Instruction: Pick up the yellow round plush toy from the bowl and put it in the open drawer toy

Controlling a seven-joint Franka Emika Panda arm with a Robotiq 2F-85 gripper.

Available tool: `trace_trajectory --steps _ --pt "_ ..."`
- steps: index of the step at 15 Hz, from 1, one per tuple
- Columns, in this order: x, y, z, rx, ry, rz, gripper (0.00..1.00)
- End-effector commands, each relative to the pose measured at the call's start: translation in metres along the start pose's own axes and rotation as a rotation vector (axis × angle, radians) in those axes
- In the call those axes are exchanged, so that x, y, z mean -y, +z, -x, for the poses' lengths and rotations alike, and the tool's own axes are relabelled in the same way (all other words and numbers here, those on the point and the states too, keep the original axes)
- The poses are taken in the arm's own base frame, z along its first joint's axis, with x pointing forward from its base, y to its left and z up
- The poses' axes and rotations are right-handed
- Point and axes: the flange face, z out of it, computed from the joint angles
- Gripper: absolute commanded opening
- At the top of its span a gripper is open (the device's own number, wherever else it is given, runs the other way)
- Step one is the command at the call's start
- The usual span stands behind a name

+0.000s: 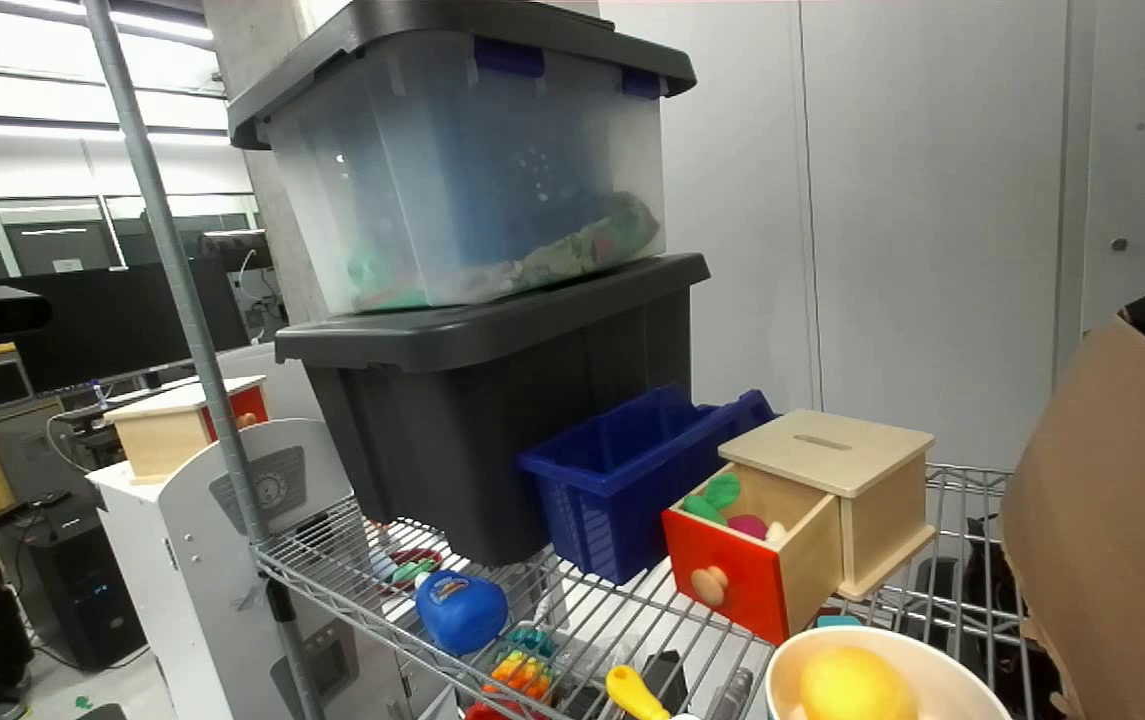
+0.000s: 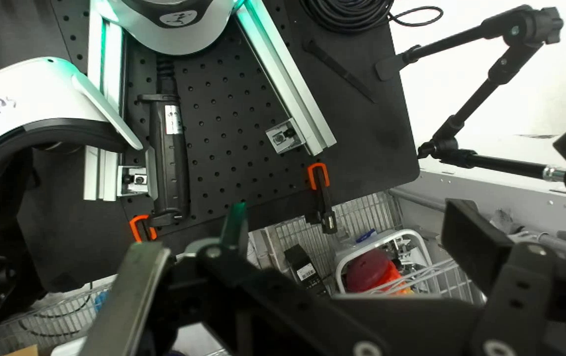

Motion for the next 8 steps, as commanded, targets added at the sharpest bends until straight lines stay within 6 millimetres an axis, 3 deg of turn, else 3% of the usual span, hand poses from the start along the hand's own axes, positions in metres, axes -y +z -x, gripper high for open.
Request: trace_trajectory --steps 1,8 --pt "-0.01 -0.004 -0.008 0.038 0.018 0.006 1.0" --pt "-0.024 -0.011 -0.03 0.061 -0.029 0.038 1.0"
